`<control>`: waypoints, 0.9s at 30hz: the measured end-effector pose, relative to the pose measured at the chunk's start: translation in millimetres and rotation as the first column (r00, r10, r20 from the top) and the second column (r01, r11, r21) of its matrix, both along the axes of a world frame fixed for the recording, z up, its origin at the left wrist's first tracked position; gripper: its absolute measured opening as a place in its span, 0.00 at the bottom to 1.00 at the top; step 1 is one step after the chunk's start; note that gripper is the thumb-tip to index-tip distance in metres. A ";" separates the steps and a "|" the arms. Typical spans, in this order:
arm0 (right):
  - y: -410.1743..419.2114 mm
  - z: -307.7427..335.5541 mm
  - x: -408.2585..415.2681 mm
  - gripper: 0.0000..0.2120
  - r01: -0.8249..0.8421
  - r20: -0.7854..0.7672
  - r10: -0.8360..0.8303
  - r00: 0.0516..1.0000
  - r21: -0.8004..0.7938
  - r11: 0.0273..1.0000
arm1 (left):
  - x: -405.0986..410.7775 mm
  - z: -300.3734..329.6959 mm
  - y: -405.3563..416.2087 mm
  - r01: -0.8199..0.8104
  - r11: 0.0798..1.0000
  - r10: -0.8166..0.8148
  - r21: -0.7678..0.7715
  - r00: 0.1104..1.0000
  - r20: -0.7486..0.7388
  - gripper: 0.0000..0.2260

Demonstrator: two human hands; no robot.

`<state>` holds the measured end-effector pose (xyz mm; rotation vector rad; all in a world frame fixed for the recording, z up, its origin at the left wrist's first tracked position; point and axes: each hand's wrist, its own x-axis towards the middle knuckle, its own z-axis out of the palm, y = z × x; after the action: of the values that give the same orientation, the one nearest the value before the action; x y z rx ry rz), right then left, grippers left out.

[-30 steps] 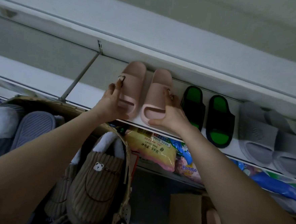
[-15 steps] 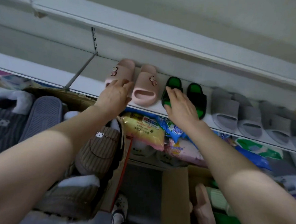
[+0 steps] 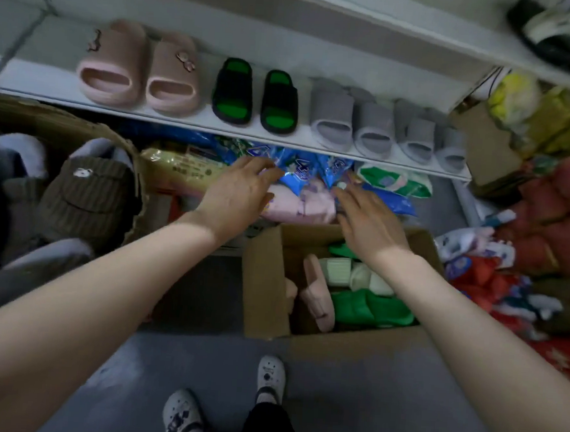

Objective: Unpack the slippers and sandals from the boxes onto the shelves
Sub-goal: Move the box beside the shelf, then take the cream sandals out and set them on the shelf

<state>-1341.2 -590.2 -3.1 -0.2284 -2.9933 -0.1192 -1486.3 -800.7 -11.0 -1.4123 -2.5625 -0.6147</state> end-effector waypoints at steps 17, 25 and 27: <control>197.0 -213.4 170.6 0.23 0.137 0.382 -0.066 0.922 -0.161 0.977 | 154.0 -216.7 189.4 0.036 0.903 0.161 -0.428 0.895 0.416 0.21; 263.6 -243.0 162.0 0.34 0.268 0.422 -0.205 0.883 -0.096 0.958 | 181.7 -262.5 247.6 0.134 0.847 0.164 -0.514 0.854 0.493 0.22; 278.3 -241.6 158.3 0.35 0.323 0.398 -0.233 0.887 -0.176 0.930 | 186.1 -267.9 264.9 0.166 0.876 0.125 -0.454 0.829 0.545 0.23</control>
<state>-1182.9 -311.9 -244.7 -0.7478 -3.3258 0.1936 -1300.2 -535.7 -278.9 -1.5845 -3.3681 -0.4510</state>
